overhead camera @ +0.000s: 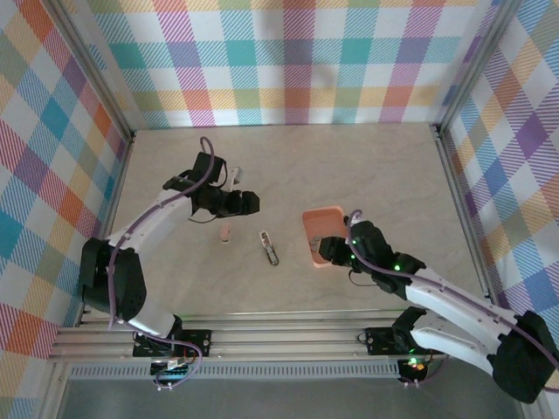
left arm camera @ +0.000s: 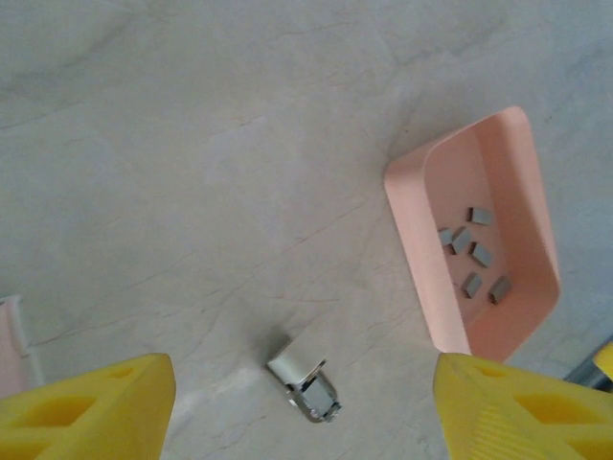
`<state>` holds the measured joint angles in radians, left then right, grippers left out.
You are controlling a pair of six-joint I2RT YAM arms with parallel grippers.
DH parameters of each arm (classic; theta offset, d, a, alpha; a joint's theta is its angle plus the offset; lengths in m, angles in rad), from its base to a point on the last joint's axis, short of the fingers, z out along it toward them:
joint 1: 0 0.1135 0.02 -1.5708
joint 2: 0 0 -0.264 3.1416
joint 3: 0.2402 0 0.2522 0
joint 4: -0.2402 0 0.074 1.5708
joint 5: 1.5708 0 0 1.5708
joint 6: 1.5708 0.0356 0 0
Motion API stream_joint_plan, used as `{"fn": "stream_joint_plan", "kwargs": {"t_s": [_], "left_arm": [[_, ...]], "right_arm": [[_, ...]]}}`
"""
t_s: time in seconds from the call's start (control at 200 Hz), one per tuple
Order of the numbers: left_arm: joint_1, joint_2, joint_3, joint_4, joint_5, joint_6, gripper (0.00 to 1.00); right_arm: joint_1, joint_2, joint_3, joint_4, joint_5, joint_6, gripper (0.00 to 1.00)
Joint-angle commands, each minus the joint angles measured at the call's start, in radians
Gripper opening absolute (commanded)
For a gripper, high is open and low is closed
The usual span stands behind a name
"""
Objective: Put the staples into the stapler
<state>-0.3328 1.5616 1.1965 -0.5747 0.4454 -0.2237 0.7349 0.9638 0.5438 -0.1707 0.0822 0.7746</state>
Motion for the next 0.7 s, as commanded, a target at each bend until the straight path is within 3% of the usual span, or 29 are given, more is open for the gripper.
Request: {"fn": "stream_joint_plan", "kwargs": {"t_s": [0.0,0.095,0.42,0.695], "left_arm": [[0.008,0.071,0.082,0.033,0.107,0.003,0.72],[0.008,0.121,0.126,0.044,0.142,-0.003,0.73],[0.008,0.196,0.174,0.028,0.218,-0.01,0.73],[0.006,0.249,0.164,0.068,0.259,0.013,0.71]], "right_arm": [[0.011,0.088,0.132,-0.061,0.035,0.015,0.41],[0.046,0.161,0.196,-0.102,0.079,0.045,0.44],[0.202,0.332,0.206,0.034,0.187,0.207,0.46],[0.216,0.428,0.159,0.205,0.175,0.23,0.48]]}}
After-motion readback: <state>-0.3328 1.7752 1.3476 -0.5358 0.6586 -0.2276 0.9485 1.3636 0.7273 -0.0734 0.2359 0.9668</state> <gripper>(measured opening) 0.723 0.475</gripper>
